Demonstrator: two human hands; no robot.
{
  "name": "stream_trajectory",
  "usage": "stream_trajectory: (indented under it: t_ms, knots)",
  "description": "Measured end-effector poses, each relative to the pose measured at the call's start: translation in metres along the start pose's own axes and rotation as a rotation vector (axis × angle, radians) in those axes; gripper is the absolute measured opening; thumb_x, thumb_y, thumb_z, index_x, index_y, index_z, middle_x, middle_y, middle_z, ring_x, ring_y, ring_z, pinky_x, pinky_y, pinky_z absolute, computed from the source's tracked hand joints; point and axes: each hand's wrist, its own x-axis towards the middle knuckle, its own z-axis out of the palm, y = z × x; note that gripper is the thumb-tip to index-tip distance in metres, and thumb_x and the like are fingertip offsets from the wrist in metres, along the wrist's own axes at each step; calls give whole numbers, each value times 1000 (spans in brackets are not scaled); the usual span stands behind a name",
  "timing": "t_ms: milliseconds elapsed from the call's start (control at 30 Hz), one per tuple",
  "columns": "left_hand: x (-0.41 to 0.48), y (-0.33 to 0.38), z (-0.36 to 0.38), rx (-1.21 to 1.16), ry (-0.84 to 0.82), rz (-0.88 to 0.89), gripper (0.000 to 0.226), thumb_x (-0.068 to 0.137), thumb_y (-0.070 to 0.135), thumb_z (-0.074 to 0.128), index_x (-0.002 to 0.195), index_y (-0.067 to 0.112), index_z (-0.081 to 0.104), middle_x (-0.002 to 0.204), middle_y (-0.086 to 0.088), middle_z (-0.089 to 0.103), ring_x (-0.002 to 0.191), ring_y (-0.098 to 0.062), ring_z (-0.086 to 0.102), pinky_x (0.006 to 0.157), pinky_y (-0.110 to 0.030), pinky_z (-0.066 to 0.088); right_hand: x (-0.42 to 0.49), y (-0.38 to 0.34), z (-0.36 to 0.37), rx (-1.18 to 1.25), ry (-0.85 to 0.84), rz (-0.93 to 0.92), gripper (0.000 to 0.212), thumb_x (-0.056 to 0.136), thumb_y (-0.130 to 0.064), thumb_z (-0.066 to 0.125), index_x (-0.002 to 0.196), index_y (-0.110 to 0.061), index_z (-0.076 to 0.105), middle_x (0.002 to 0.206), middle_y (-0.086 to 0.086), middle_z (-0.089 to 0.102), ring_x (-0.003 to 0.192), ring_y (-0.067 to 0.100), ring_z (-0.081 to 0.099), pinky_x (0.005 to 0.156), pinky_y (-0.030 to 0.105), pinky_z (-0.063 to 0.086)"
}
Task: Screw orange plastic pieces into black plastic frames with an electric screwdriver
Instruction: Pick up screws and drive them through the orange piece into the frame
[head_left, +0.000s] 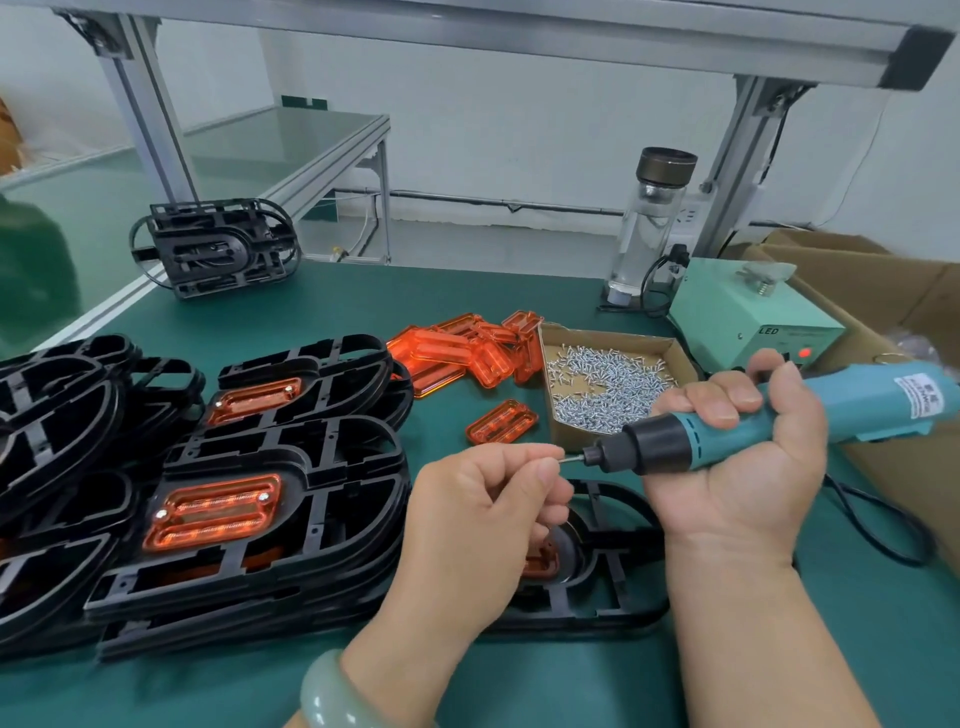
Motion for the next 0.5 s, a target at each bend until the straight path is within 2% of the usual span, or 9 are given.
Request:
stream_trajectory:
  t_ms: [133, 267, 367, 500]
  knots:
    - [-1, 0, 2, 0, -34, -2, 15, 88, 12, 61, 80, 18, 72, 66, 1, 72, 53, -3, 63, 51, -14, 49, 0, -2, 0, 28, 2, 14, 3, 86, -25, 52, 86, -23, 52, 55, -11, 44, 43, 2, 42, 54, 18, 43]
    - [1, -2, 3, 15, -5, 18, 15, 87, 12, 63, 80, 21, 72, 67, 3, 72, 56, -2, 64, 52, -13, 48, 1, 0, 0, 29, 34, 18, 10, 94, -24, 48, 85, -23, 51, 56, -11, 43, 44, 2, 42, 55, 18, 42]
    - [2, -2, 2, -2, -15, 4, 14, 85, 10, 65, 81, 21, 72, 69, 2, 73, 58, -4, 66, 53, -13, 49, 1, 1, 0, 13, 28, 13, 8, 93, -24, 49, 85, -22, 52, 56, -11, 44, 44, 2, 42, 55, 18, 42]
    - [0, -4, -1, 1, -42, -2, 27, 79, 11, 72, 94, 32, 68, 82, 8, 74, 77, -4, 70, 69, -13, 53, 4, -2, -3, 18, 20, 9, 5, 82, -26, 55, 85, -23, 52, 56, -11, 44, 44, 2, 43, 54, 18, 43]
